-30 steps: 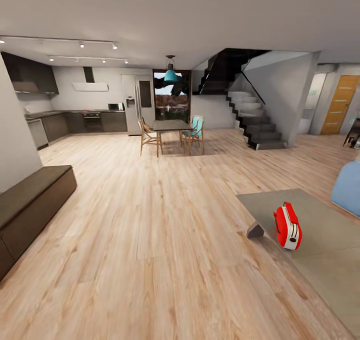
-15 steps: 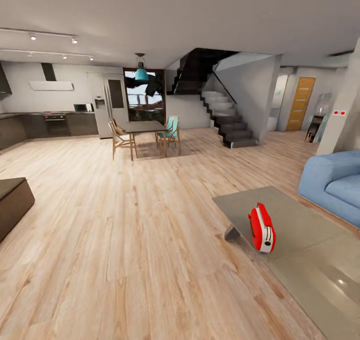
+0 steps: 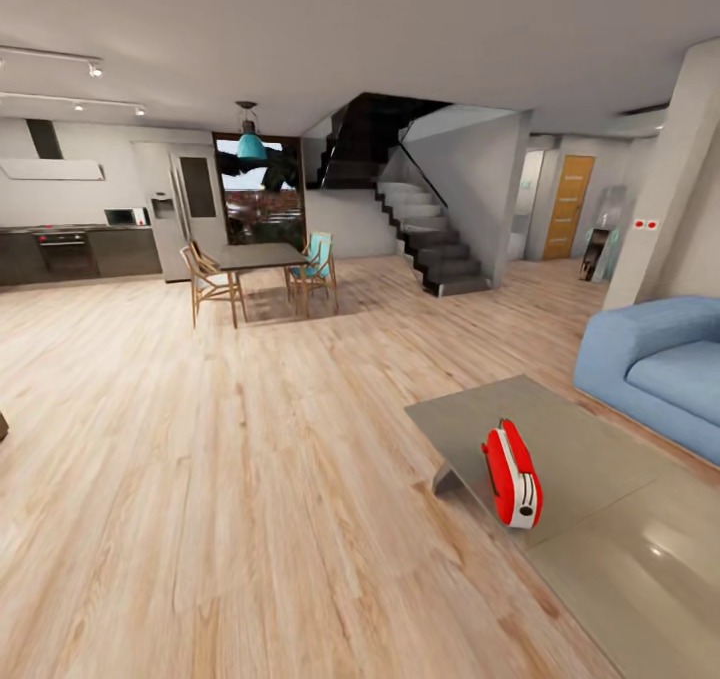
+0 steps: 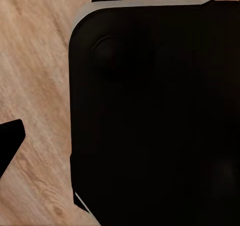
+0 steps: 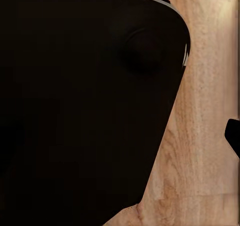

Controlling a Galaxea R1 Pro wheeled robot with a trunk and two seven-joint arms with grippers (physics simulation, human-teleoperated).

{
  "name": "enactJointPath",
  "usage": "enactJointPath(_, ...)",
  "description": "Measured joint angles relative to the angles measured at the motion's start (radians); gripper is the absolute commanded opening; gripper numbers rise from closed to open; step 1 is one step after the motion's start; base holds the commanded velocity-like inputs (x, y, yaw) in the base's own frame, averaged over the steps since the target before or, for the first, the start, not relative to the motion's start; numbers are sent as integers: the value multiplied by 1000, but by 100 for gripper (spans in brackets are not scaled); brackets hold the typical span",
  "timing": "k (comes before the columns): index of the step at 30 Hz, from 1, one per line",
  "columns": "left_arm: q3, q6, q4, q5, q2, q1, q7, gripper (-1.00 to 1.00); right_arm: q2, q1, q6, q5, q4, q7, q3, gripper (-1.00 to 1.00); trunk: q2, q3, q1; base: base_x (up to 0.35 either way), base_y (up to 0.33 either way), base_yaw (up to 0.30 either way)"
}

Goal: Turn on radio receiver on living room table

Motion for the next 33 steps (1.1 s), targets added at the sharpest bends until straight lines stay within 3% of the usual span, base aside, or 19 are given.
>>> enactJointPath(33,0,0,0,4,0,0,0,100,-2,0,0,0,0,0,0,100,0,0,0,323,0,0)
